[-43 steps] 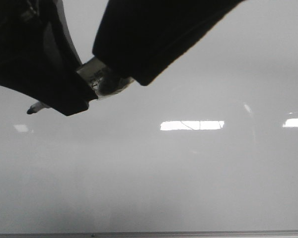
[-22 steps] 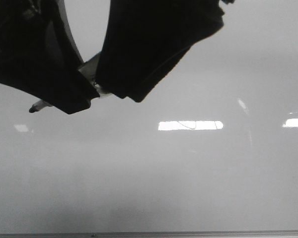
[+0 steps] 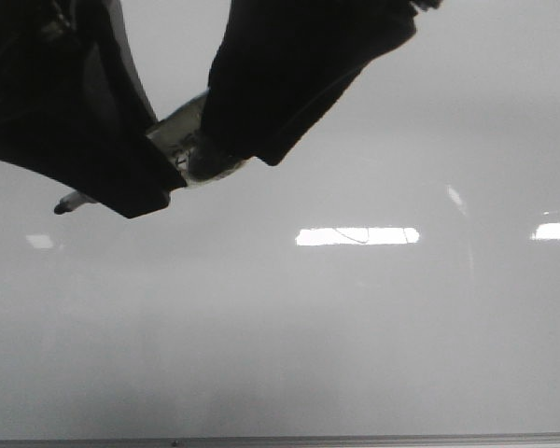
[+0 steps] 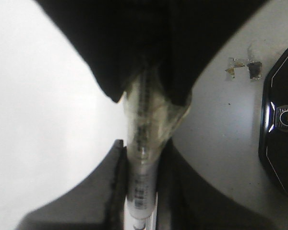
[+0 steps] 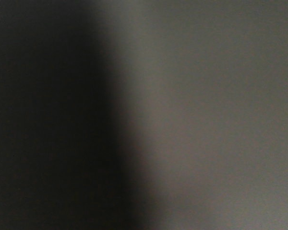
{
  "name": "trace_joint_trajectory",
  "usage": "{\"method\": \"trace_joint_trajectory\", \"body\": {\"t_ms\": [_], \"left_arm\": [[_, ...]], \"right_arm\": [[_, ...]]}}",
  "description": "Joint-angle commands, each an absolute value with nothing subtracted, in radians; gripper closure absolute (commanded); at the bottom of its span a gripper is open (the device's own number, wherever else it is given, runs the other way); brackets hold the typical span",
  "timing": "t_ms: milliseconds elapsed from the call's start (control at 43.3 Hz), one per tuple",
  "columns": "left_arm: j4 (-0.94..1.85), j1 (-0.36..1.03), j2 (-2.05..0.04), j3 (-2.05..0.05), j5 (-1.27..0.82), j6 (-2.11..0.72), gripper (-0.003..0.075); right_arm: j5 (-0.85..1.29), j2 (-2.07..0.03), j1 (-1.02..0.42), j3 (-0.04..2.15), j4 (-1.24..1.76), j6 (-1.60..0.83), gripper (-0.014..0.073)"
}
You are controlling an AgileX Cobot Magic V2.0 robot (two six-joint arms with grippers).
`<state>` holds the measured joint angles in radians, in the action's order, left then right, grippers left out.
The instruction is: Write number 6 on whiteboard
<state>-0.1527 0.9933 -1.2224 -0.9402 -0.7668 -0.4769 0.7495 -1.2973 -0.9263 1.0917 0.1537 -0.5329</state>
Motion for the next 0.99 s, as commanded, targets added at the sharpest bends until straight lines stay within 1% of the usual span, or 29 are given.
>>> {"method": "trace_joint_trajectory", "body": {"t_ms": [0,46,69,162,231,277,346,416,462,508,531,577,647,808,970], "left_arm": [[-0.158,1.0,-1.194,-0.974,-0.705,-0.462,0.0624],[-0.158,1.0,-1.194,-0.974,-0.701,-0.45,0.0563],[-0.158,1.0,-1.194,-0.974,-0.697,-0.443,0.0512],[-0.158,1.0,-1.194,-0.974,-0.695,-0.426,0.0356],[-0.156,1.0,-1.194,-0.974,-0.69,-0.424,0.0287],[-0.154,1.0,-1.194,-0.974,-0.688,-0.424,0.0274],[-0.152,1.0,-1.194,-0.974,-0.681,-0.424,0.0291],[-0.152,1.0,-1.194,-0.974,-0.677,-0.416,0.0344],[-0.152,0.996,-1.194,-0.974,-0.672,-0.392,0.0408],[-0.147,0.984,-1.19,-0.968,-0.664,-0.373,0.05],[-0.142,0.977,-1.19,-0.966,-0.657,-0.368,0.0524],[-0.112,0.955,-1.179,-0.955,-0.645,-0.368,0.0617],[-0.064,0.908,-1.142,-0.92,-0.592,-0.368,0.0729],[0.006,0.831,-0.99,-0.779,-0.445,-0.368,0.0741],[0.082,0.801,-0.78,-0.615,-0.319,-0.368,0.0741]], "right_arm": [[0.751,-1.25,-0.9,1.114,0.123,-0.542,0.0662],[0.756,-1.228,-0.88,1.101,0.123,-0.533,0.0662],[0.754,-1.215,-0.865,1.088,0.123,-0.529,0.0662],[0.738,-1.146,-0.807,1.025,0.124,-0.519,0.0662],[0.736,-1.084,-0.755,0.969,0.124,-0.496,0.0662],[0.736,-1.036,-0.721,0.933,0.124,-0.485,0.0662],[0.729,-0.967,-0.663,0.876,0.124,-0.473,0.0662],[0.699,-0.899,-0.609,0.822,0.124,-0.445,0.0662],[0.661,-0.855,-0.577,0.787,0.126,-0.422,0.0662],[0.613,-0.822,-0.553,0.755,0.127,-0.401,0.0662],[0.592,-0.804,-0.546,0.744,0.132,-0.389,0.0662],[0.537,-0.781,-0.534,0.722,0.142,-0.382,0.0662],[0.484,-0.759,-0.532,0.699,0.147,-0.382,0.0662],[0.46,-0.757,-0.532,0.695,0.147,-0.382,0.0662],[0.446,-0.759,-0.531,0.695,0.157,-0.382,0.0662]]}}
